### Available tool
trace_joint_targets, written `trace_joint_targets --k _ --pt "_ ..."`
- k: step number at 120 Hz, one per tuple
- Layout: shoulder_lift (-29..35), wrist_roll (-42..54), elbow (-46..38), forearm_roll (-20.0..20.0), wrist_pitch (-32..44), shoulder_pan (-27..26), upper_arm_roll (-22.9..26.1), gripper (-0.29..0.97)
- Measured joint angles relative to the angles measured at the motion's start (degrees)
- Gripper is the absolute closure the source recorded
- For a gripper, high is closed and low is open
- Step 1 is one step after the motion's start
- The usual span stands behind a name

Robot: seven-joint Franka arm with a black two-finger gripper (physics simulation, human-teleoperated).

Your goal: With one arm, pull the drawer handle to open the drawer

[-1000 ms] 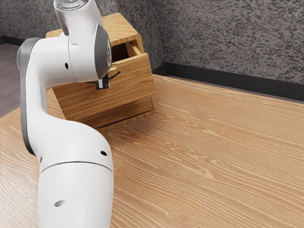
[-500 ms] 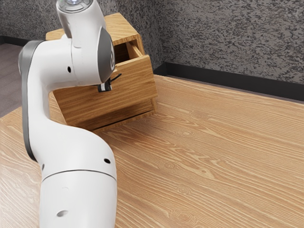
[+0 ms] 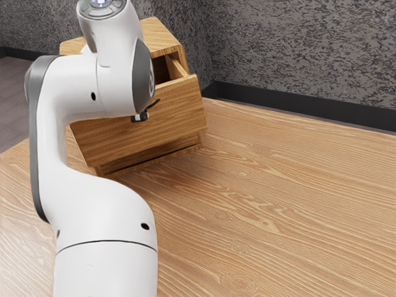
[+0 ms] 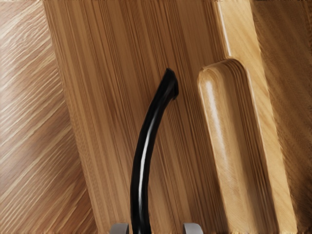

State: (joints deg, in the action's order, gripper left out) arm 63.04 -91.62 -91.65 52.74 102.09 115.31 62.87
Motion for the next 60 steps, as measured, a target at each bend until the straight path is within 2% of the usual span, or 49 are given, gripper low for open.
trace_joint_targets --k 24,36,44,50,54,60 --pt "0.2 -0.1 0.8 -0.1 0.0 -0.8 -0.8 0.62" --pt "0.2 -0.1 4.5 0.0 -0.1 -0.9 -1.3 0.63" --pt "-0.1 -0.1 9.9 0.1 0.0 -1.7 -2.4 0.62" --pt "-3.0 -0.2 13.6 0.0 0.3 -4.3 -3.2 0.53" --pt "-7.7 -0.2 15.2 -1.3 0.7 -7.7 -2.5 0.46" --pt "-16.4 -0.3 16.8 -7.0 2.0 -14.2 0.0 0.37"
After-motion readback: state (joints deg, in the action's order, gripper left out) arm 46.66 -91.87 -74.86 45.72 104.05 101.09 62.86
